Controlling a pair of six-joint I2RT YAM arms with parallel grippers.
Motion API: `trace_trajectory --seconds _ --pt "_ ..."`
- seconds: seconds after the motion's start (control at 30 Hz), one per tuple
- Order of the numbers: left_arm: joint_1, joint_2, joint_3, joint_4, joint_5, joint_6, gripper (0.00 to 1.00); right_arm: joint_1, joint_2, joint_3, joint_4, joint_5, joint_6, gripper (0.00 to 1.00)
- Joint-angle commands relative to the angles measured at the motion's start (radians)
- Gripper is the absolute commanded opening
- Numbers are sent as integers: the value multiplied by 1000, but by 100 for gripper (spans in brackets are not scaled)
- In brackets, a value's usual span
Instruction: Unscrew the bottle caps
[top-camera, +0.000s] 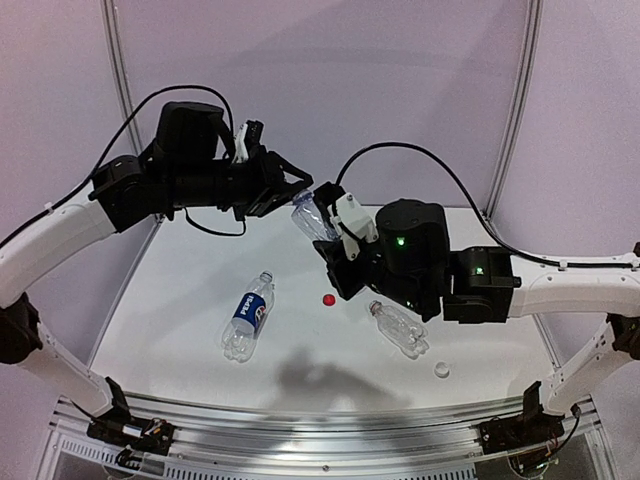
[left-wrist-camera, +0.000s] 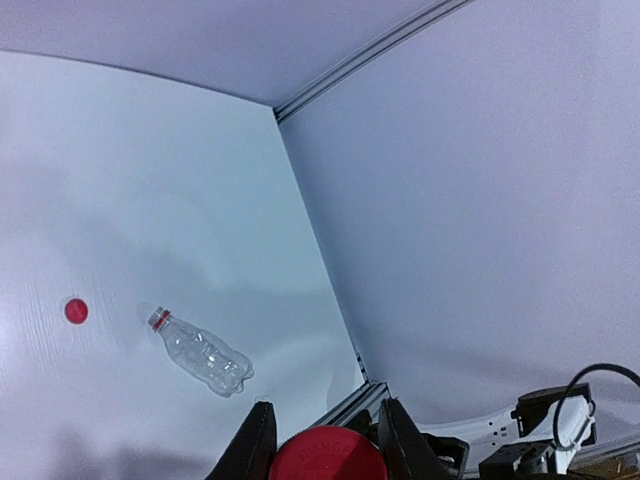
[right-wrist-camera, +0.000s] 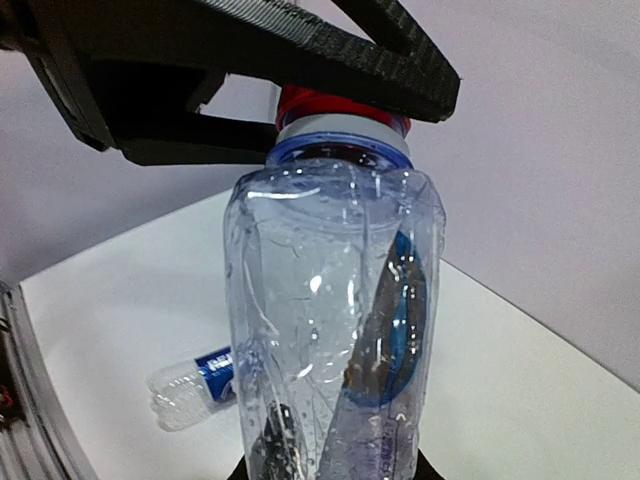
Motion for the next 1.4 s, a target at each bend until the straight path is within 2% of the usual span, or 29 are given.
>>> trace_trajectory --seconds 0.0,0.13,0.23,0.3,0.43,0.5,0.63,0.8,1.0,1.17,1.27,1.37 --pt "-49 68 14 -149 71 -55 17 3 13 -8 -42 105 -87 0" --pt "-49 78 7 -117 89 -50 22 4 -14 -43 -7 46 -76 0" --pt "-50 76 5 -99 92 -37 33 3 -39 -77 23 7 -58 0" --pt "-48 67 -4 -76 96 -24 44 4 -57 -97 27 -16 -45 0" --pt "-47 29 -47 -11 89 6 75 3 -103 -147 72 -41 1 0" --pt "-46 -1 -71 8 82 22 86 4 -123 -174 83 -45 18 0" --pt "-42 -56 -139 65 77 51 97 3 -146 -201 94 -63 41 0" --pt "-27 -141 -263 193 106 87 99 4 -185 -250 163 -154 79 0" --pt "8 -210 -337 342 248 140 98 2 -226 -318 268 -303 159 0" --pt "29 -202 -341 409 346 134 89 2 -227 -330 321 -386 191 0" --pt "27 -180 -320 417 383 131 80 2 -218 -319 324 -397 194 0" --pt "24 -161 -308 415 398 130 76 2 -208 -308 326 -400 193 0"
